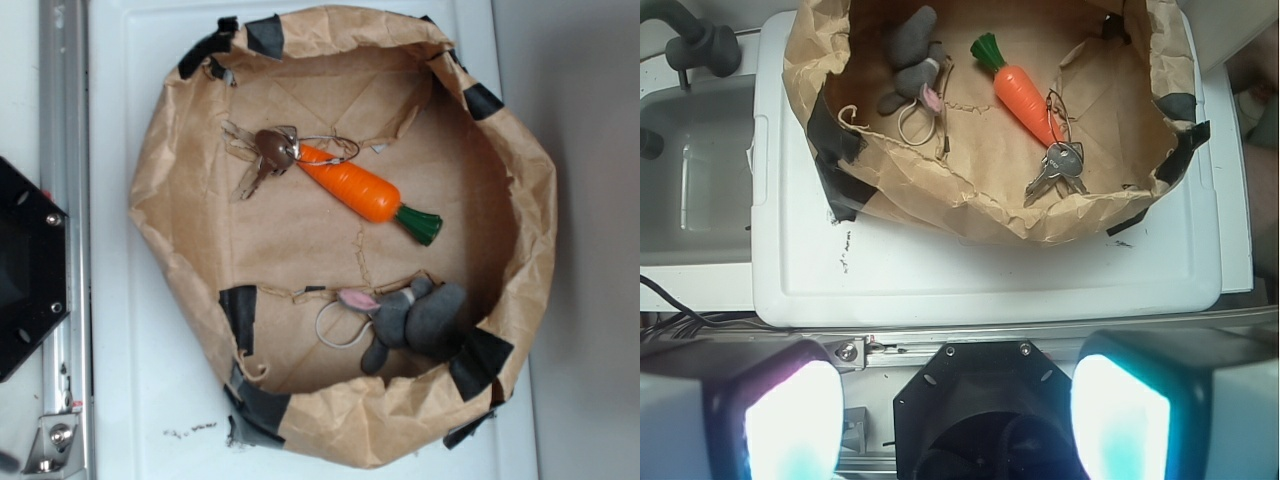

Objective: Grab the silver keys.

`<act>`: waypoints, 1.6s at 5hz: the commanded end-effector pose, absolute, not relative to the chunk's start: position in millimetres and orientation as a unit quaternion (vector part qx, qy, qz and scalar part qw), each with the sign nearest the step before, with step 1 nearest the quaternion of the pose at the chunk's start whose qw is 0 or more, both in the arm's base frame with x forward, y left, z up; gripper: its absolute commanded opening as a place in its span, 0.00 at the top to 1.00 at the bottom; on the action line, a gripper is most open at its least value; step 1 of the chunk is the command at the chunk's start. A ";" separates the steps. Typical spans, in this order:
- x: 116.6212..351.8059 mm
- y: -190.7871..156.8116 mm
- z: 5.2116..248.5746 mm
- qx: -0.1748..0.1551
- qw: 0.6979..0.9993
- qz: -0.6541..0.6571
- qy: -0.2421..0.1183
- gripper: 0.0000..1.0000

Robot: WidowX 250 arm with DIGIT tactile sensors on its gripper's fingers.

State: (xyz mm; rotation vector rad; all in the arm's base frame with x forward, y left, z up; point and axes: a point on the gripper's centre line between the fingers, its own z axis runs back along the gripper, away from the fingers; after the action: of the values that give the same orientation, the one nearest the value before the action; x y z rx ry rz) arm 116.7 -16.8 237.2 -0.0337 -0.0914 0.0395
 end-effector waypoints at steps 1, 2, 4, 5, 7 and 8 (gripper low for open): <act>116.7 -16.8 237.2 -0.017 0.999 0.020 -0.046 0.00; 166.2 -16.8 236.6 -0.023 0.997 0.023 -0.069 0.00; 218.3 -1.0 205.5 -0.009 0.996 0.009 -0.088 0.00; 231.2 11.9 171.1 0.019 0.995 0.001 -0.098 0.00; 251.4 31.5 119.7 0.079 0.992 -0.036 -0.091 0.00; 251.4 31.5 119.7 0.079 0.992 -0.036 -0.091 0.00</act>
State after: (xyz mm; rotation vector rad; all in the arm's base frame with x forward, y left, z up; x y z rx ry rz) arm 247.4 21.2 109.8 0.1450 -0.1532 -0.0998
